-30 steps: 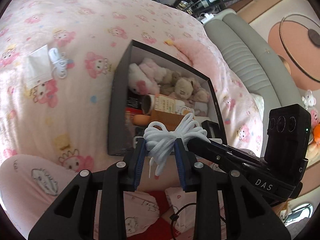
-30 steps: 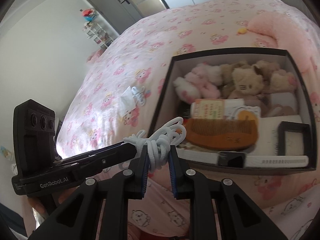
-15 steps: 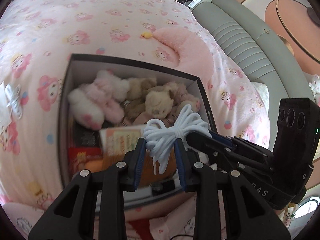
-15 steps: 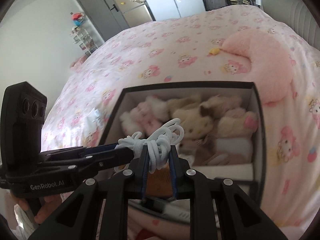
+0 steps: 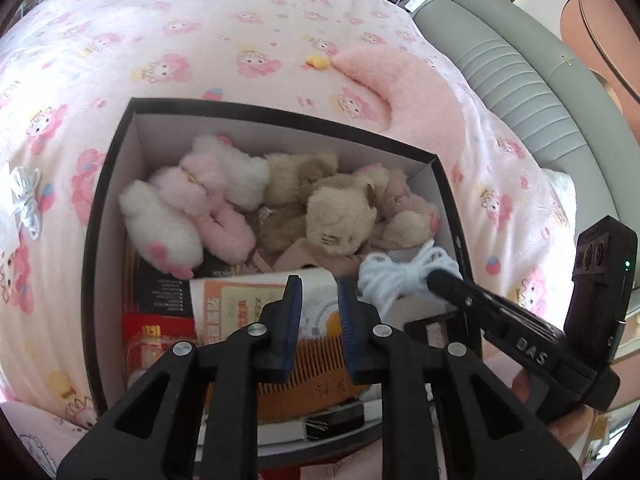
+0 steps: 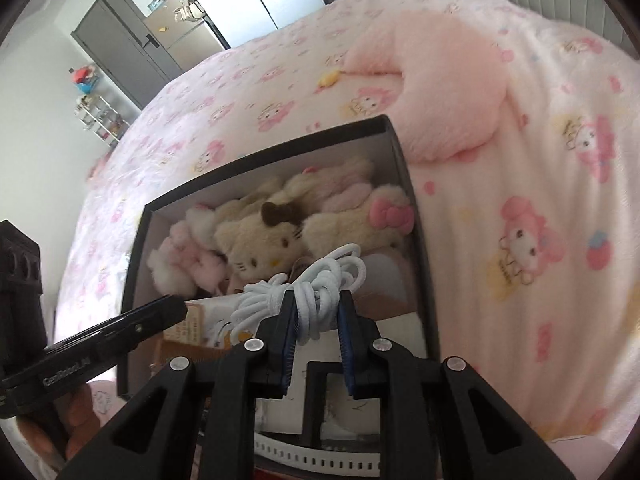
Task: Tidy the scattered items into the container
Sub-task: 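Lift the cable bundle and carry it over the black box, then lower the cable bundle into the box and open the right tool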
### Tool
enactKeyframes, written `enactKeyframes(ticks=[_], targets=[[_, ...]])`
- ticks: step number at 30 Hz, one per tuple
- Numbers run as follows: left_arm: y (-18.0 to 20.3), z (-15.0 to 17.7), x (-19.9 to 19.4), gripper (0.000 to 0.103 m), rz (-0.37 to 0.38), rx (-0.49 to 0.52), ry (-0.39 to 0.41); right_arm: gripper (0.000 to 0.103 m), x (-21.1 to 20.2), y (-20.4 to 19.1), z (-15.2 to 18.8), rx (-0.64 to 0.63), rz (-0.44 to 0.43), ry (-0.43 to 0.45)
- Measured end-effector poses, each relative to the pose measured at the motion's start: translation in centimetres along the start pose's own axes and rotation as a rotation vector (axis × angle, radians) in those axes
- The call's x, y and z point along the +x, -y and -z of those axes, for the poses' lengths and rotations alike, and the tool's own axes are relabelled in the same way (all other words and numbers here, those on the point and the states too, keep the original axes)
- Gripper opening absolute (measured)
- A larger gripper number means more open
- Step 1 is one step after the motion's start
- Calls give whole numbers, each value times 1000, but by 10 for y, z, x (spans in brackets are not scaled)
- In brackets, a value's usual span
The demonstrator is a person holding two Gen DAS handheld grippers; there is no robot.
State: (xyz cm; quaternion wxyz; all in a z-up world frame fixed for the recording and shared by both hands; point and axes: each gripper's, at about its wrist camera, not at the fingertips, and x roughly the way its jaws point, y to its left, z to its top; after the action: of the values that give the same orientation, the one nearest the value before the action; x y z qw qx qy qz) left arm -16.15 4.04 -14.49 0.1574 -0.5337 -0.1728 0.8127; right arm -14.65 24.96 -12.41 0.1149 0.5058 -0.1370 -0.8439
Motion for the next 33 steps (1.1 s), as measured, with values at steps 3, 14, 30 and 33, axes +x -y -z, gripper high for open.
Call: enactKeyframes(ticks=[3, 14, 30, 33], targets=[[8, 0, 9, 16, 20, 15, -23, 19, 7, -6, 2, -33, 13, -36], [20, -12, 20, 16, 2, 3, -26, 31, -17, 6, 0, -3, 50, 86], [24, -31, 33, 17, 49, 0, -61, 28, 17, -2, 3, -57, 79, -45], [24, -34, 43, 16, 26, 1, -89, 28, 25, -3, 3, -69, 55, -95]])
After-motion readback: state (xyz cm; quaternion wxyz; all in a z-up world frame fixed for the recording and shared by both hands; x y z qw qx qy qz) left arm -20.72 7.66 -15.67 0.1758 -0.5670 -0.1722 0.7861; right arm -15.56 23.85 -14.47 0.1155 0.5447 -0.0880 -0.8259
